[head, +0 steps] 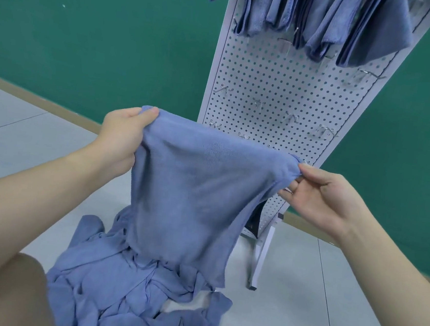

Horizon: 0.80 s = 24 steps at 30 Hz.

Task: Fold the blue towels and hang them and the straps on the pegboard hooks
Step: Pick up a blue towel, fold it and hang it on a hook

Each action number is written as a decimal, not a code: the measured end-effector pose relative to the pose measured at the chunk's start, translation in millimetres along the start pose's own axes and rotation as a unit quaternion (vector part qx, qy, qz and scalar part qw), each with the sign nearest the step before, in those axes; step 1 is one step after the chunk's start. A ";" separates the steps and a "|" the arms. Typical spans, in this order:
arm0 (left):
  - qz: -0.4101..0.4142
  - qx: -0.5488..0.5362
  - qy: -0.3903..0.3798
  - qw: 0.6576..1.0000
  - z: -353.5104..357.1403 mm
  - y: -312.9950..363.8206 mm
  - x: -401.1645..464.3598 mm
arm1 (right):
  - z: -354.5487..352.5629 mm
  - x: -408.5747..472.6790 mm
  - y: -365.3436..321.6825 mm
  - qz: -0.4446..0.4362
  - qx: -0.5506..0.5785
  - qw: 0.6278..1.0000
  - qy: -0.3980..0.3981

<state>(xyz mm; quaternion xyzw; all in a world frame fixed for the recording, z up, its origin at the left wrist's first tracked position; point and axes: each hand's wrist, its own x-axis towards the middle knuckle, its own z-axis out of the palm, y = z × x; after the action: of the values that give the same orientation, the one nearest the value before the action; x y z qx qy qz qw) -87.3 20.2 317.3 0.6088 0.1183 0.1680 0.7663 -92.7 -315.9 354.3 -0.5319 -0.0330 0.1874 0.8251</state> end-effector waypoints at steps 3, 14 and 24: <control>0.017 0.015 -0.005 1.000 -1.3 4.2 -2.7 | -2.4 5.5 0.9 -0.008 -0.028 0.998 0.049; -0.066 0.012 -0.146 0.987 7.9 -0.6 -12.8 | 4.1 15.0 8.6 0.038 -0.022 0.989 0.141; 0.029 0.157 -0.154 0.975 2.6 -9.1 -10.9 | -9.5 13.6 11.7 -0.023 -0.261 0.960 0.099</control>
<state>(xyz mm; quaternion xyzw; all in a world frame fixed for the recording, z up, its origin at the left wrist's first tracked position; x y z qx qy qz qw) -95.3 11.7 308.7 0.7429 0.0063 0.0739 0.6652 -80.9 -315.1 337.9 -0.7438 -0.0110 0.0990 0.6609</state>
